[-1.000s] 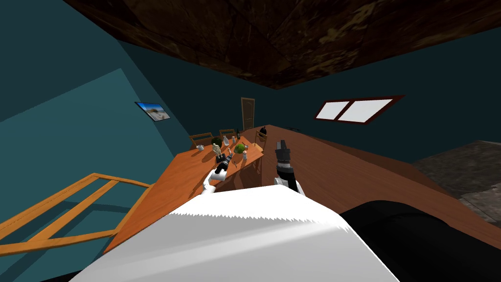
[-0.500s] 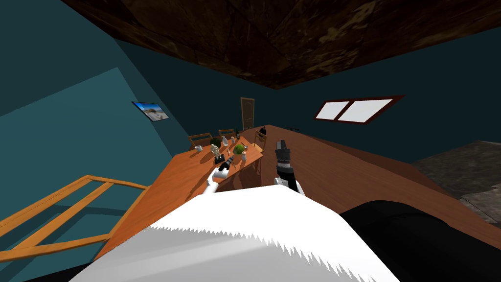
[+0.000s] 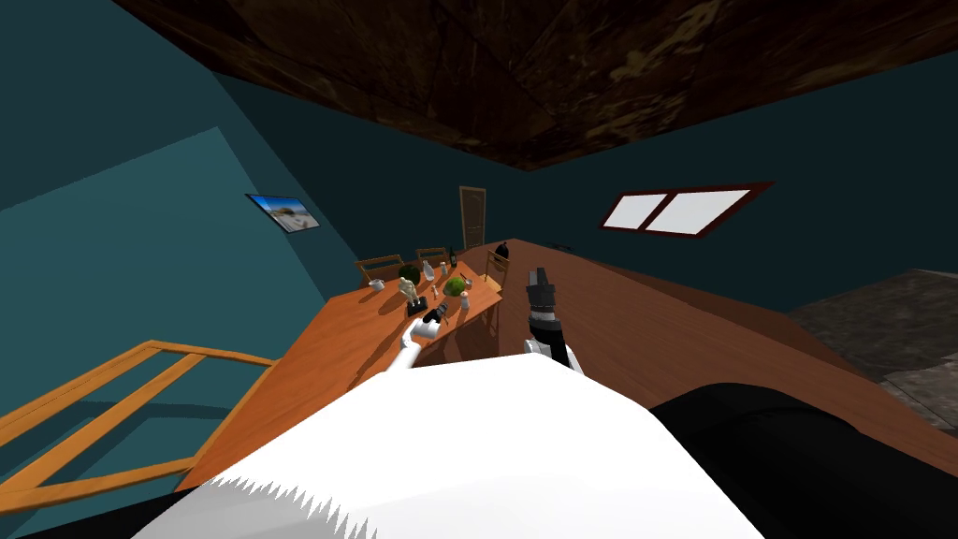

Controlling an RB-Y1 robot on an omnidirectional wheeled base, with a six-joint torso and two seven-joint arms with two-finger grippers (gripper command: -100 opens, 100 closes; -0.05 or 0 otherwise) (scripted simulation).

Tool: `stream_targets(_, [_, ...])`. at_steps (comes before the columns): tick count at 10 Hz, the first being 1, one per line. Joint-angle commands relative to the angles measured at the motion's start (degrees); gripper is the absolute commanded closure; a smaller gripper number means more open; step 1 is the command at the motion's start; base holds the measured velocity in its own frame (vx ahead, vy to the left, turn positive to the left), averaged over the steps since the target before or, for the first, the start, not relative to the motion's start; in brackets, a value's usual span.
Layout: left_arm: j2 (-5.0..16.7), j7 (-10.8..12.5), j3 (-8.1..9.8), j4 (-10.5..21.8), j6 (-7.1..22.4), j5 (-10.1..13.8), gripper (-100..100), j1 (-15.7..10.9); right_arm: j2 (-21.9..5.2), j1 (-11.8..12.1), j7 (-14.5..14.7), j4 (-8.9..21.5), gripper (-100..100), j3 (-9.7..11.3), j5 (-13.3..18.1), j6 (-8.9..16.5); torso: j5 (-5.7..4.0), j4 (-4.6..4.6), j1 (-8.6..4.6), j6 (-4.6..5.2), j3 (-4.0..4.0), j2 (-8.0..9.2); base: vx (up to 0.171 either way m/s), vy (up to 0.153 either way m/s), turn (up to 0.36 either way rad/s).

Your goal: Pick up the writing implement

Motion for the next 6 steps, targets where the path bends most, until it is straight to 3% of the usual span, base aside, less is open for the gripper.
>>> stream_targets(1, [-0.2, -1.1, -0.26, 2.9, 2.6, -0.1, -100, -1.8, 0.0, 0.0, 0.0, 0.0, 0, 0.0, 0.0, 0.0, 0.0, 0.0, 0.0, 0.0, 0.0, 0.0, 0.038, -0.025, -0.005])
stream_targets(2, [-0.2, -1.1, -0.26, 3.6, 2.6, -0.1, -100, -1.8, 0.0, 0.0, 0.0, 0.0, 0, 0.0, 0.0, 0.0, 0.0, 0.0, 0.02, 0.0, 0.0, 0.0, 0.029, -0.017, -0.003])
stream_targets(5, [-0.3, -3.5, -0.83, 10.1, 7.5, -0.1, -100, -6.0, 0.0, 0.0, 0.0, 0.0, 0, 0.0, 0.0, 0.0, 0.0, 0.01, -0.02, 0.01, 0.01, 0.01, 0.04, -0.035, -0.007])
stream_targets(6, [-0.3, -3.5, -0.83, 11.1, 7.9, -0.1, -100, -6.0, 0.0, 0.0, 0.0, 0.0, 0, 0.0, 0.0, 0.0, -0.01, 0.0, -0.05, 0.0, -0.01, -0.02, 0.036, -0.026, 0.0])
